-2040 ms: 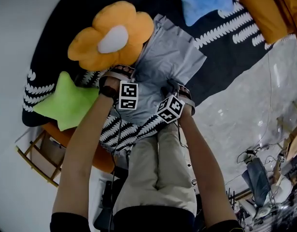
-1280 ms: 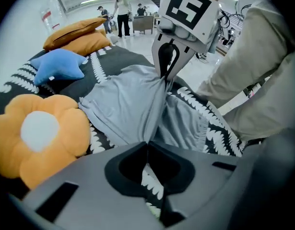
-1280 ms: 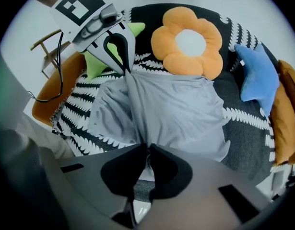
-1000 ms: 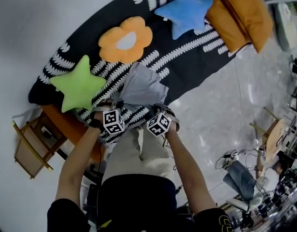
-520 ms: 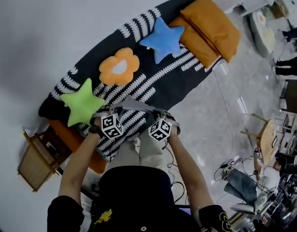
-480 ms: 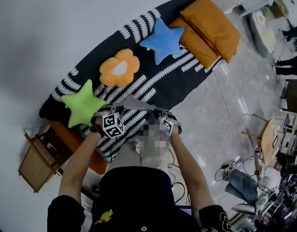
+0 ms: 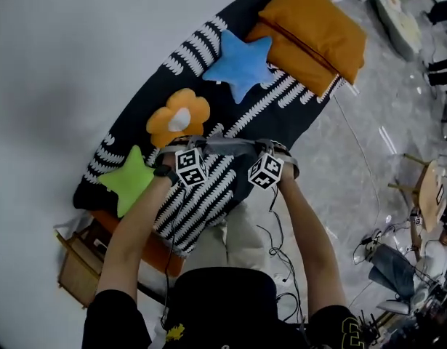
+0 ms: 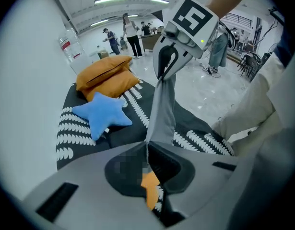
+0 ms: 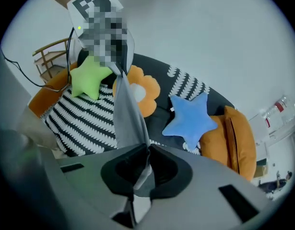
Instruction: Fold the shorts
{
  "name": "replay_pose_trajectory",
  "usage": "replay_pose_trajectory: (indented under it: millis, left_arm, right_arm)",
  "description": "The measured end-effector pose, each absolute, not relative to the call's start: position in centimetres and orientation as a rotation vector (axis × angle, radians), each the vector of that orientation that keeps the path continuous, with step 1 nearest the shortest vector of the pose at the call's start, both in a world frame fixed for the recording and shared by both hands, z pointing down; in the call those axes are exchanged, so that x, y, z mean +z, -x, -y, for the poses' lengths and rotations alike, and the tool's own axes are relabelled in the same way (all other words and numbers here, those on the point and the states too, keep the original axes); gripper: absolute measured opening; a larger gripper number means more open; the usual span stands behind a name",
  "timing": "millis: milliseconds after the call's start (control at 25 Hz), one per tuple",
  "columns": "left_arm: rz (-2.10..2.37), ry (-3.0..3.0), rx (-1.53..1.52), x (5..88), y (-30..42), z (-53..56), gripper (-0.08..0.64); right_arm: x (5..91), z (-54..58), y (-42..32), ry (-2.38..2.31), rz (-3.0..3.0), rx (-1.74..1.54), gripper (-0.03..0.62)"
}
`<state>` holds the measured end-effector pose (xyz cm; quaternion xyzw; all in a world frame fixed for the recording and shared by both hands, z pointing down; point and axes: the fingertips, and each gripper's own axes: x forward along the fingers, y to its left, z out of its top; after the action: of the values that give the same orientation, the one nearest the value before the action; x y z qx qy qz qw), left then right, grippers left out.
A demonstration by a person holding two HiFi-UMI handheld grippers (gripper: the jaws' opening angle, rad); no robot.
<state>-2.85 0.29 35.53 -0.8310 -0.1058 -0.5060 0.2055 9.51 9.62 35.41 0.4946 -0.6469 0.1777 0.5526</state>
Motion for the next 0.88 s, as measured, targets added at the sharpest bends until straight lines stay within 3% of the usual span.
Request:
replay_pose_trajectory:
  millis: [440,880]
  left_arm:
    - [0.144,2.245,-1.264,36.9,-6.6,4.8,0.025]
    - [0.332,2.211,-1.457,58.8,3.6,-2.9,0.025]
  right_arm:
    - [36.9,-4.5,-18.7,-1.307,1.417,0.164,0.041]
    - [60.6,-13.8,-7.0,-1.071,1.477,0.268,0.043]
